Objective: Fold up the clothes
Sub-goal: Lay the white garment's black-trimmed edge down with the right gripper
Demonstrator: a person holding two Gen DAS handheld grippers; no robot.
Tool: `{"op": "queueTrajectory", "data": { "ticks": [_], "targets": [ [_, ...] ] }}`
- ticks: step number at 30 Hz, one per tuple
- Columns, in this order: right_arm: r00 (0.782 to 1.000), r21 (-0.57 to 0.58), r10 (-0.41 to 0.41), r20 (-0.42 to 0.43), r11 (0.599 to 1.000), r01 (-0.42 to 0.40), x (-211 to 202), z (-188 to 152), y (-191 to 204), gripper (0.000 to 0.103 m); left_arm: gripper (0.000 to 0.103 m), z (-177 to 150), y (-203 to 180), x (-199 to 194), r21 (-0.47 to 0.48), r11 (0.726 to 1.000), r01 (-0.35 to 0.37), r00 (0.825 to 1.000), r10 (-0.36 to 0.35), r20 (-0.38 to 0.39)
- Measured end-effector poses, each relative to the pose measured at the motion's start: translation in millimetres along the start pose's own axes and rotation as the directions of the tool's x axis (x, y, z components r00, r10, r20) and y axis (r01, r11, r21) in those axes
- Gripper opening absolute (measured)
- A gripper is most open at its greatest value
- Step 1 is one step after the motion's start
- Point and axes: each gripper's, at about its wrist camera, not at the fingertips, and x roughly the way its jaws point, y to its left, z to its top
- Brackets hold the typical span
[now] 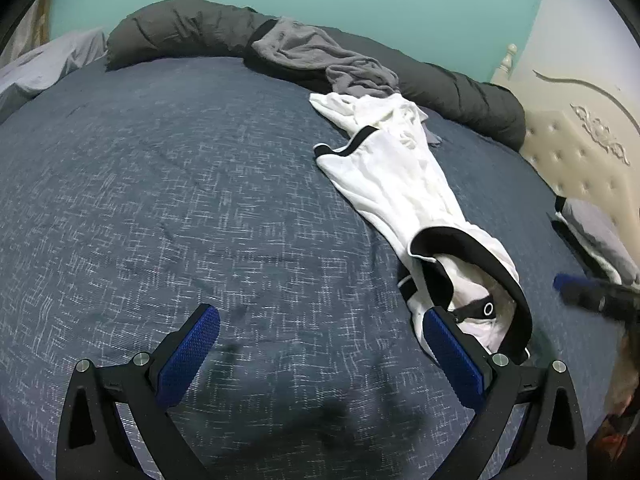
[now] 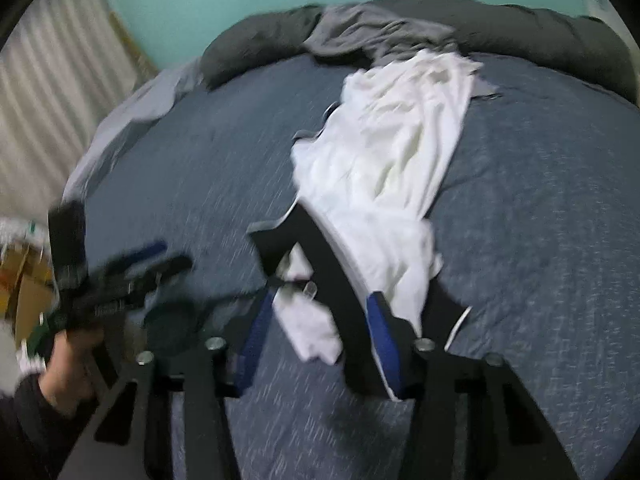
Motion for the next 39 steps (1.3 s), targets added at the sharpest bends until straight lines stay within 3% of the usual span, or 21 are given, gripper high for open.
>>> {"op": "queueTrajectory", "data": {
  "ticks": [6,7,9,10,12,24,31,39],
  "targets": [
    [0.990,-0.045,-0.138,-0.043,0.990,0.136,26.0,-6.7,-1.6,0.039,0.103,0.9,-2.6,0.0,-0.001,1.000,0.013,1.000,-0.013,-0.002],
    [0.988,-0.040,-0.146,-0.044,0.989,0.144,28.7,-7.2,-4.9,0.036,0.103,1.1,-3.6,0.6,0.000,1.000,0.019,1.000,-0.019,-0.003],
    [0.985,-0.015,-0.168,-0.044,0.986,0.168,34.4,-8.1,-14.4,0.016,0.103,1.8,-5.6,1.7,0.003,1.000,0.028,1.000,-0.028,-0.006],
    [0.984,0.008,-0.175,-0.038,0.985,0.175,35.6,-7.6,-20.0,0.014,0.103,1.8,-6.4,2.3,0.004,0.999,0.033,0.999,-0.033,-0.006],
    [0.987,0.060,-0.162,-0.011,0.985,0.163,33.2,-5.5,-29.6,0.009,0.103,2.1,-7.5,4.4,0.002,0.999,0.032,0.999,-0.032,-0.006],
    [0.996,0.143,-0.053,0.073,0.989,0.042,34.1,-2.1,-35.3,0.008,0.103,0.5,-21.2,11.7,0.030,0.997,0.076,0.997,-0.076,0.001],
    [0.992,0.148,-0.025,0.120,0.989,0.007,33.0,-5.0,-34.2,0.008,0.103,5.6,-32.8,15.3,0.077,0.995,0.068,0.997,-0.070,0.035],
    [0.984,0.178,0.020,0.175,0.983,-0.052,32.1,-7.5,-41.7,0.008,0.103,17.2,-41.6,28.4,0.087,0.995,0.051,0.998,-0.053,0.019]
  ]
}}
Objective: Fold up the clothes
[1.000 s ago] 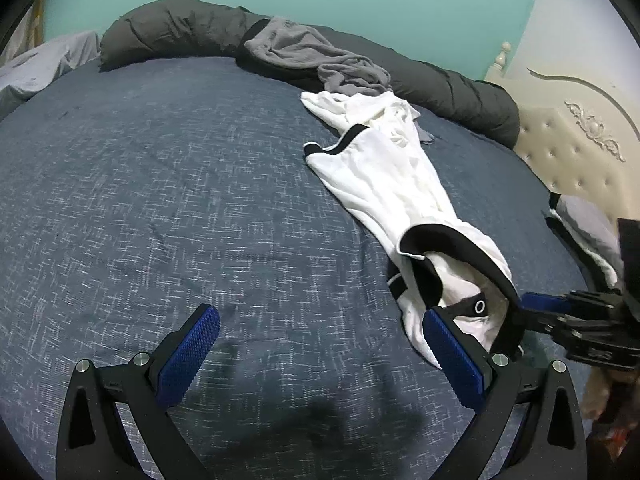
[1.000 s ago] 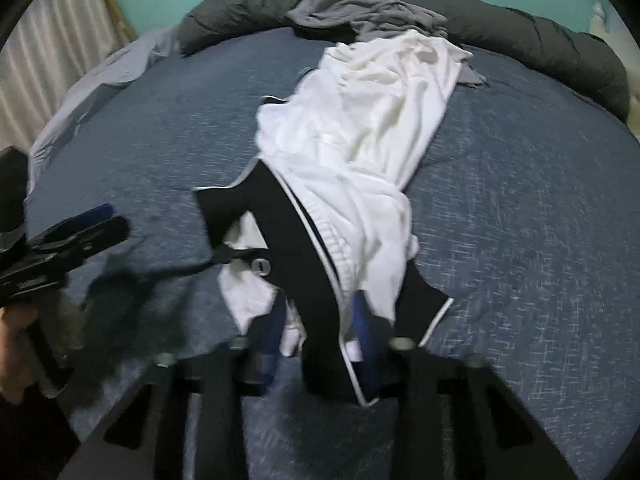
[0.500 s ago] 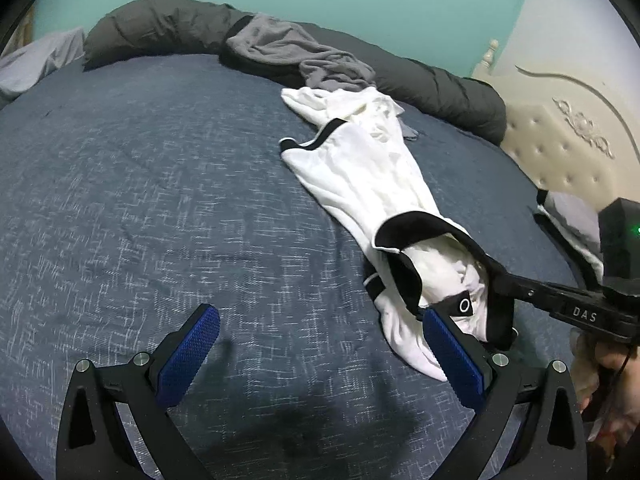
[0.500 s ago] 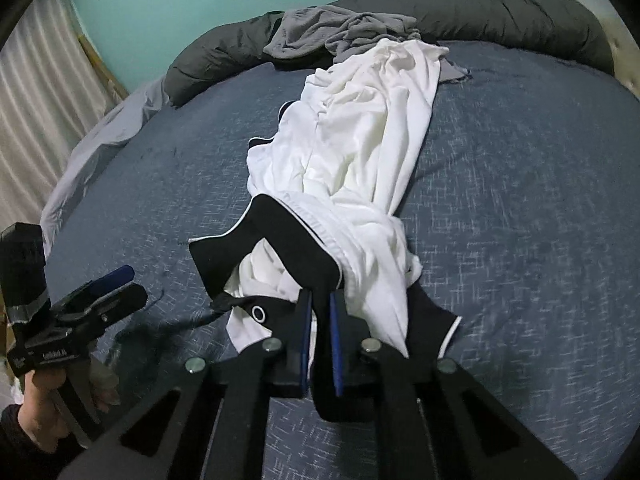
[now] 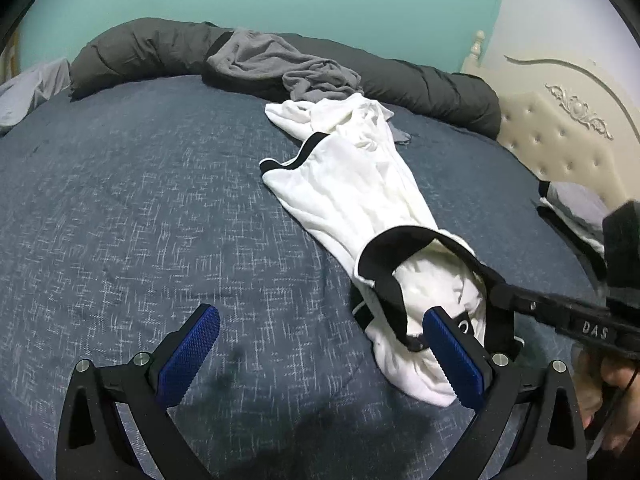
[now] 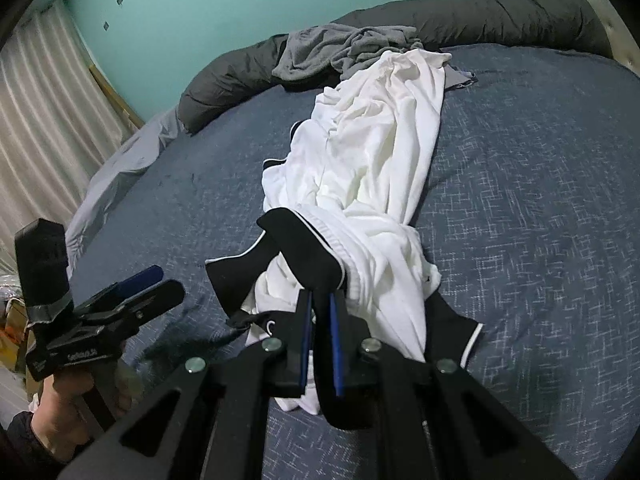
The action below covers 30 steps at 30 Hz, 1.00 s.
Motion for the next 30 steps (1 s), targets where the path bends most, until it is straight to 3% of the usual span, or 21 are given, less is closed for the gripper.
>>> {"op": "queueTrajectory", "data": {
  "ticks": [5,16,21,25,30],
  "targets": [
    [0.999,0.031,0.024,0.034,0.999,-0.025,-1.0,-5.6,-8.4,0.008,0.103,0.2,-7.2,9.0,0.024,1.000,0.015,1.000,-0.014,-0.025],
    [0.997,0.047,0.056,0.048,0.997,-0.059,4.9,-7.5,-13.4,0.008,0.103,8.1,-20.0,6.6,0.062,0.997,0.037,0.999,-0.038,0.001],
    [0.997,0.057,0.064,0.052,0.996,-0.067,5.2,-7.9,-15.4,0.008,0.088,10.7,-27.0,11.9,0.087,0.995,0.056,0.998,-0.056,0.000],
    [0.996,0.060,0.067,0.054,0.996,-0.070,6.9,-7.3,-16.2,0.008,0.056,9.0,-34.5,19.0,0.122,0.991,0.055,0.998,-0.052,-0.028],
    [0.996,0.056,0.068,0.049,0.996,-0.070,8.8,-7.9,-16.1,0.008,0.034,11.9,-42.6,15.9,0.156,0.986,0.058,0.998,-0.057,-0.011]
  ]
}}
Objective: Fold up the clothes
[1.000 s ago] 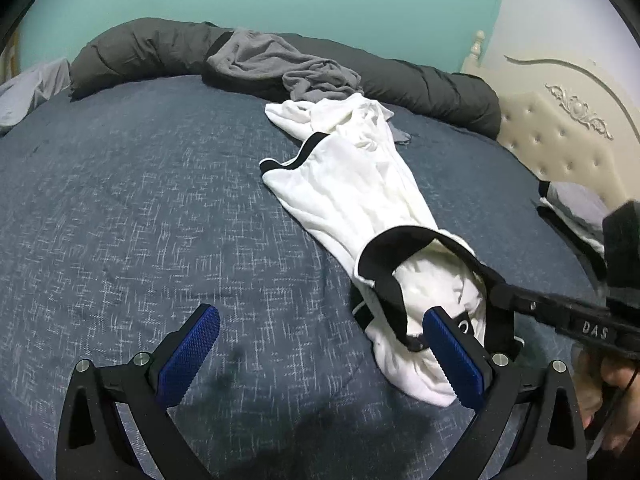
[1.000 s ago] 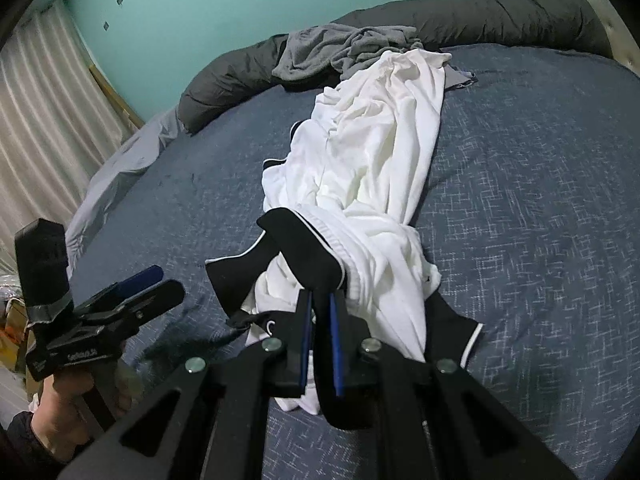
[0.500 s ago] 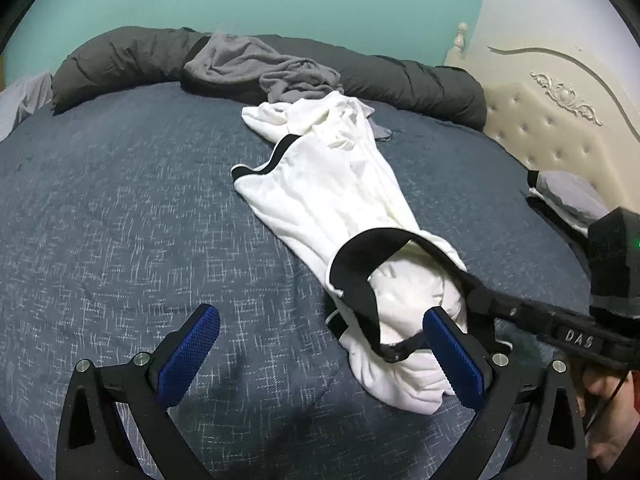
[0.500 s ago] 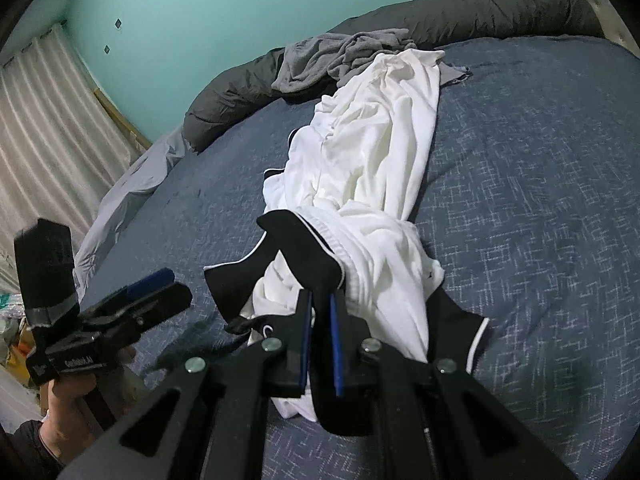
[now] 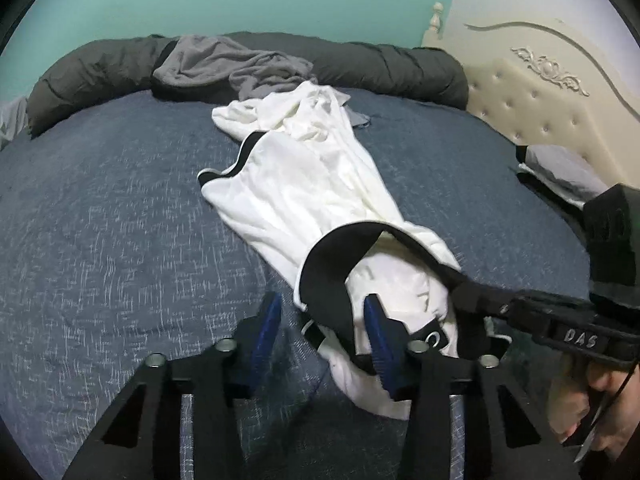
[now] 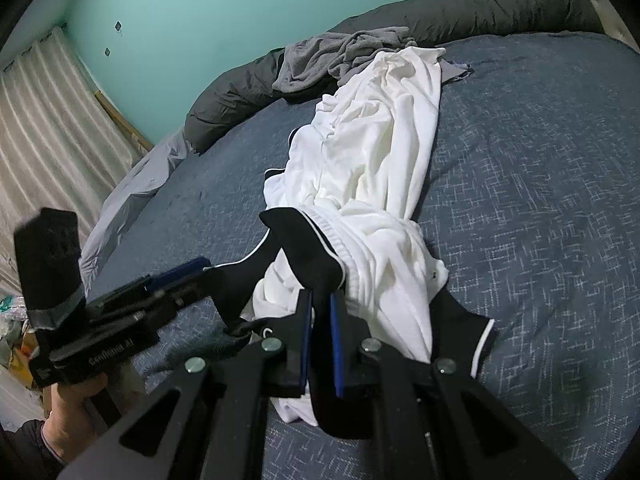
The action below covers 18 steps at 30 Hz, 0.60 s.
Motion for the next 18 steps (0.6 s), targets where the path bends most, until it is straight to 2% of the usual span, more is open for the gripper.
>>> {"op": "queueTrajectory", "data": {
  "ticks": [4,7,14,16,18],
  "targets": [
    [1.000,0.005,0.002,-0.001,1.000,-0.002,0.9,0.4,-0.9,0.008,0.032,4.2,-3.6,-1.0,0.016,1.000,0.019,1.000,-0.019,0.005],
    [1.000,-0.001,-0.002,-0.002,1.000,0.002,0.8,0.2,-0.6,0.008,0.032,1.9,-7.5,10.7,0.032,0.999,0.020,0.999,-0.019,-0.029],
    [1.000,0.010,-0.005,0.001,1.000,0.005,1.9,1.5,-4.7,0.008,0.033,11.0,-14.2,-13.0,0.054,0.998,0.023,0.999,-0.026,0.046],
    [1.000,0.009,-0.004,-0.001,1.000,0.004,2.7,1.6,-4.5,0.008,0.033,10.9,-16.1,-12.2,0.059,0.997,0.045,0.998,-0.047,0.040],
    [1.000,0.006,-0.005,-0.004,1.000,0.005,3.4,1.4,-4.0,0.008,0.033,4.7,-18.6,1.0,0.071,0.996,0.053,0.999,-0.053,-0.005]
  ]
}}
